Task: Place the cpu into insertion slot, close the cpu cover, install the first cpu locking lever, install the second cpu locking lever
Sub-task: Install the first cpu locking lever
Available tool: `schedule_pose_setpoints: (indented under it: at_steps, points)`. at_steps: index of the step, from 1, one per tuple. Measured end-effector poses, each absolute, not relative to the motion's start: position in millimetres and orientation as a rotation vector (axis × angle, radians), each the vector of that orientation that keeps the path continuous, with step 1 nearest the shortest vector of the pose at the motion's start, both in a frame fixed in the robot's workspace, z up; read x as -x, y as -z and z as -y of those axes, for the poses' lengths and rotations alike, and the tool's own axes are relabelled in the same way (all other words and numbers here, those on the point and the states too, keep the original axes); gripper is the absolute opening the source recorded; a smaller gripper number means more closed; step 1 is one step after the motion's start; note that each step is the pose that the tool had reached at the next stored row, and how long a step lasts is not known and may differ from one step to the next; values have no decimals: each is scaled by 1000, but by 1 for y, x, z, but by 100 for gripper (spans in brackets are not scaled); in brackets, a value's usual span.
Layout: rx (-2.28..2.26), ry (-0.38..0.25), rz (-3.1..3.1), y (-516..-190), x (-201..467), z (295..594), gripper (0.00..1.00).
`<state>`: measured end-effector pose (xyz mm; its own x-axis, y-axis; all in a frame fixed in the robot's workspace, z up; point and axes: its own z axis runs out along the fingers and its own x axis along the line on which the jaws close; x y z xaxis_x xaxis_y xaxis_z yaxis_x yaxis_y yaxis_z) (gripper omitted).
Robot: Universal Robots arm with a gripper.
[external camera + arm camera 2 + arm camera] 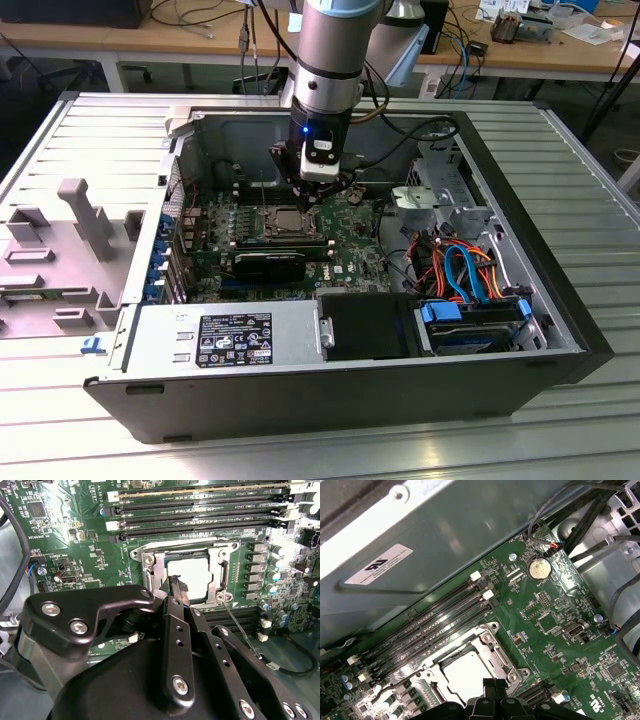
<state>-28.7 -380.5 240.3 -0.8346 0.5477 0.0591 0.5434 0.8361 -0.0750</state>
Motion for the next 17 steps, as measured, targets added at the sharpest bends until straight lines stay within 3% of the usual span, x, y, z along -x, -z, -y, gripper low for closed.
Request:
schedule_pose_setpoints:
  at_steps: [17]
  points:
    - [851,-85,2942,-240,29,381,11]
